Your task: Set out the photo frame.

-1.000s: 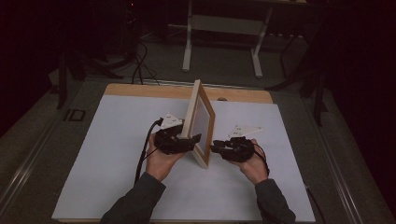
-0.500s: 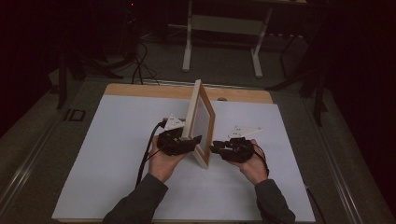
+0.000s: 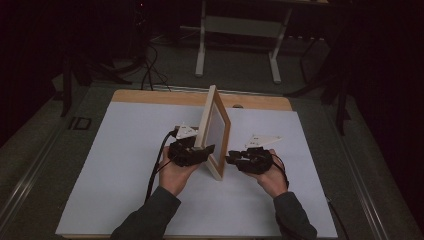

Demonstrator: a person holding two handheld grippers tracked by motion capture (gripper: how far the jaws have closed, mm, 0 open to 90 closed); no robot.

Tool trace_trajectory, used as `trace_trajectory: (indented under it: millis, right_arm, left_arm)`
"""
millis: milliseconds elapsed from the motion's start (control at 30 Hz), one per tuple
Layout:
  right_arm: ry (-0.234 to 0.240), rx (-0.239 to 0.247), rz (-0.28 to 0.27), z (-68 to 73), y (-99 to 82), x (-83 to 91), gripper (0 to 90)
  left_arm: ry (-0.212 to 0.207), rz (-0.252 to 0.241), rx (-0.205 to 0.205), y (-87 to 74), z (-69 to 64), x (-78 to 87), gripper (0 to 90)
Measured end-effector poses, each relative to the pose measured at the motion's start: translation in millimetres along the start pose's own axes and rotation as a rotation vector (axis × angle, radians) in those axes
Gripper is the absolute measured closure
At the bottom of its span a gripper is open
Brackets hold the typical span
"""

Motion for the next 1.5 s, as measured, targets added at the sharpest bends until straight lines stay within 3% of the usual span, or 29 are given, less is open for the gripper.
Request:
trace_trajectory:
  millis: [300,800,1500]
  right_arm:
    - [-0.002,-0.001,0.002,-1.0,0.6,1.1,69.9]
    - [-0.005,-0.003,-0.002,-1.1,-0.5,0.9,69.6]
    - [-0.005,-0.003,-0.005,-0.8,0.5,0.6,69.4]
  left_arm:
    - [0.021,0.0,0.017,1.1,8.1,3.8,59.5]
    - [0.002,0.007,0.046,3.0,23.1,8.5,64.9]
    - [-0.088,0.022,0.082,4.6,45.1,15.8,67.4]
Point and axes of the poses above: each handheld gripper's, and its own axes: x roughly backward along the jaws, y roughly out of its top, z roughly to its left, the point moved 2 cm from there along -x, roughly forward along the jaws, and after that the axes turned 15 degrees about -z, right-handed, at the moved point
